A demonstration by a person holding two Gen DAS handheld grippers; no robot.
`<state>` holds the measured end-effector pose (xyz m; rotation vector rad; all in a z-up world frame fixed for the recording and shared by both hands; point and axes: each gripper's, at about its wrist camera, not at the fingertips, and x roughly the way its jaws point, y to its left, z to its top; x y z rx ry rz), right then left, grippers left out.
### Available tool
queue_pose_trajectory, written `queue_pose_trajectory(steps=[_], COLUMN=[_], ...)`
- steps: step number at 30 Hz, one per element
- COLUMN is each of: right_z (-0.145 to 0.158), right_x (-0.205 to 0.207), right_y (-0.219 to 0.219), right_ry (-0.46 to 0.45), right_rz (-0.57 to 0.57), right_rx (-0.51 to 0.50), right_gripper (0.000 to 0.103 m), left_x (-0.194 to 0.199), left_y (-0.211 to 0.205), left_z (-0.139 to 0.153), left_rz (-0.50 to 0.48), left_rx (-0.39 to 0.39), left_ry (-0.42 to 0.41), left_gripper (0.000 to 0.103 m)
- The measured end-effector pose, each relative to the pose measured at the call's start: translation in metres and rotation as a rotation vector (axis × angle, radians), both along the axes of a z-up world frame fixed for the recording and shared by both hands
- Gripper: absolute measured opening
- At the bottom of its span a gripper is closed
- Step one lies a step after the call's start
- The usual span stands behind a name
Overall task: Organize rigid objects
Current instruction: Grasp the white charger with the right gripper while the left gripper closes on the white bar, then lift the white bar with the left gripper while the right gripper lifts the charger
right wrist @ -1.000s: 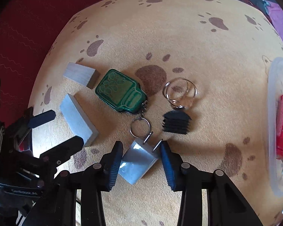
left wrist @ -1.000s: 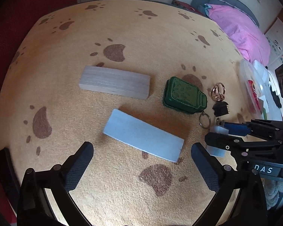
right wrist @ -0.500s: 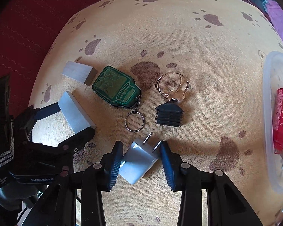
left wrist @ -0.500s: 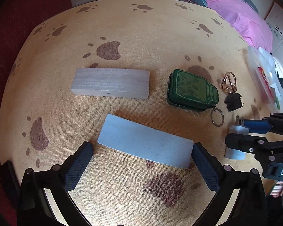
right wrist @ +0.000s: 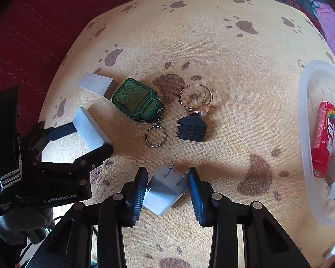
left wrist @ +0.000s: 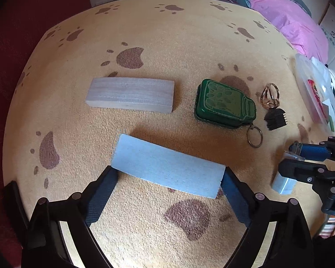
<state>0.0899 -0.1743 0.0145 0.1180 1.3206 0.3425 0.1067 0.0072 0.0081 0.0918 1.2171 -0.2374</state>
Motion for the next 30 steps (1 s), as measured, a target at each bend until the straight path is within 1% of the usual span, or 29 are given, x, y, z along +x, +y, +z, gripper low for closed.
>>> queue_pose_trajectory(steps=[1,2,3,4,5,6,13,15,17,21,23,25,28,30], right_z=[0.001,0.001,0.002,0.003,0.004,0.004,0.007,0.007,0.008,0.009,0.010,0.011,0.011,0.010], right_x=[0.000,-0.001,-0.001,-0.001,-0.001,-0.003,-0.008,-0.009,-0.010,-0.011,-0.013,-0.013,-0.014,-0.016], right_y=[-0.001,-0.002,-0.003,-0.004,-0.006,-0.008,-0.020,-0.023,-0.025,-0.028,-0.032,-0.033,-0.035,-0.038], right_ry=[-0.001,-0.003,-0.004,-0.005,-0.008,-0.010,-0.015,-0.016,-0.019,-0.026,-0.028,-0.032,-0.035,-0.032], right_rz=[0.001,0.001,0.001,0.001,0.001,0.002,0.010,0.010,0.009,0.008,0.008,0.010,0.016,0.018], right_rx=[0.002,0.005,0.008,0.011,0.014,0.016,0.023,0.027,0.030,0.035,0.039,0.039,0.037,0.032], right_gripper=[0.039,0.039,0.039,0.038,0.038,0.038,0.037,0.038,0.037,0.037,0.037,0.037,0.037,0.037], left_x=[-0.001,-0.004,-0.006,-0.008,-0.009,-0.009,-0.017,-0.018,-0.017,-0.017,-0.017,-0.015,-0.009,-0.005], left_y=[0.001,0.002,0.003,0.004,0.004,0.005,0.009,0.013,0.017,0.028,0.034,0.039,0.044,0.044], left_z=[0.001,0.003,0.004,0.006,0.008,0.009,0.014,0.012,0.010,0.011,0.011,0.011,0.008,0.008], left_rz=[0.010,0.023,0.031,0.041,0.046,0.055,0.110,0.132,0.170,0.258,0.313,0.371,0.452,0.482], left_rx=[-0.007,-0.018,-0.034,-0.018,-0.033,-0.048,-0.055,-0.068,-0.092,-0.172,-0.214,-0.253,-0.275,-0.271], left_ry=[0.003,0.007,0.013,0.007,0.012,0.019,0.010,0.025,0.051,0.078,0.094,0.109,0.125,0.120], left_gripper=[0.093,0.088,0.075,0.069,0.065,0.064,0.064,0.065,0.068,0.072,0.078,0.080,0.080,0.081])
